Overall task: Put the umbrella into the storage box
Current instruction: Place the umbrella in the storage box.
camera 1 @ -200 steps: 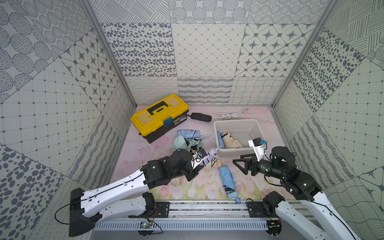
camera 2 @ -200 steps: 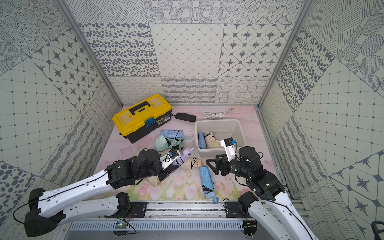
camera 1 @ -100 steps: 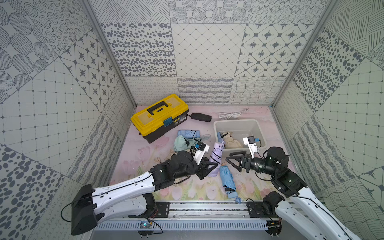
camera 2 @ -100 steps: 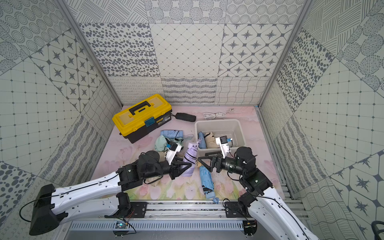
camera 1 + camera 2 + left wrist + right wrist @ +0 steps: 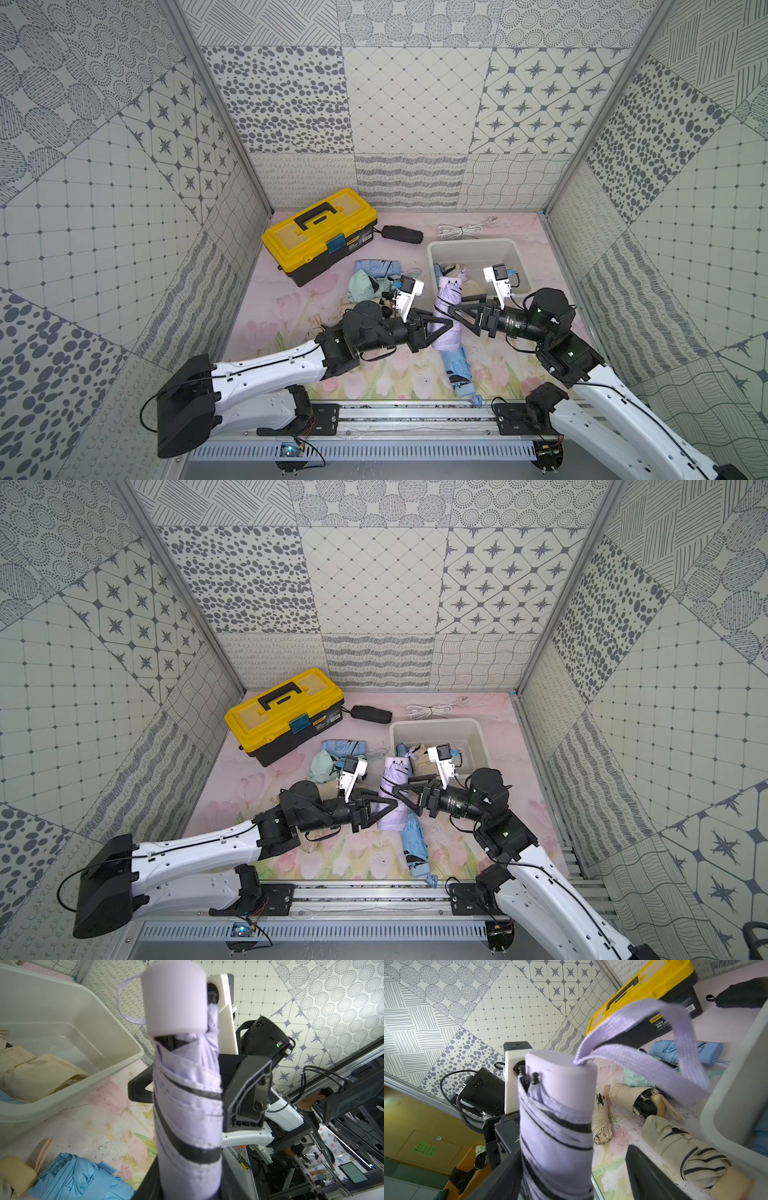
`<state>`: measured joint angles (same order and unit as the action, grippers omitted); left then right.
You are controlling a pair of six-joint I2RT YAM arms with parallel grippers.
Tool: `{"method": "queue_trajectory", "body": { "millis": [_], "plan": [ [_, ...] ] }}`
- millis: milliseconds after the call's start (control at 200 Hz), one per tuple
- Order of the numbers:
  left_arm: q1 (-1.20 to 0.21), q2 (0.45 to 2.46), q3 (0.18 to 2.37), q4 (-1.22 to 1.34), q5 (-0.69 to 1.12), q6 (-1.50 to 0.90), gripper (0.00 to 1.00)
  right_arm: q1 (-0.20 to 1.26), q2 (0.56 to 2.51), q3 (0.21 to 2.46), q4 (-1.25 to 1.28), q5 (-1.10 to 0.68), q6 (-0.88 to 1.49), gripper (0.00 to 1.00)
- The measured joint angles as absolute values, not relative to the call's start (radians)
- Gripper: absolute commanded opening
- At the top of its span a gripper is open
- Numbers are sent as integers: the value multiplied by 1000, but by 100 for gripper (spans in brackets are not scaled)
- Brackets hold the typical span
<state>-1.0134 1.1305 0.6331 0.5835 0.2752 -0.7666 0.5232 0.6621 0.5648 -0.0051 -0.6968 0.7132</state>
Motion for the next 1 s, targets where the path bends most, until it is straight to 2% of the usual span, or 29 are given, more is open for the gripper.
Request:
{"method": "queue_trajectory", "body": {
  "millis": [300,700,820,890,1001],
  "plan": [
    [-1013,1162,627,695,308,-830,0,525,683,575,80,-717,758,56],
    [-1003,1182,627,731,306,-879,0,527,730,576,166,-729,806,37],
    [-994,1183,624,738,307,-890,25,527,754,577,189,-728,815,33],
    [-986,1184,622,740,306,-895,47,527,772,582,199,-729,820,31],
    [-961,1186,620,745,310,-901,72,520,811,598,197,-717,820,28]
  ]
}}
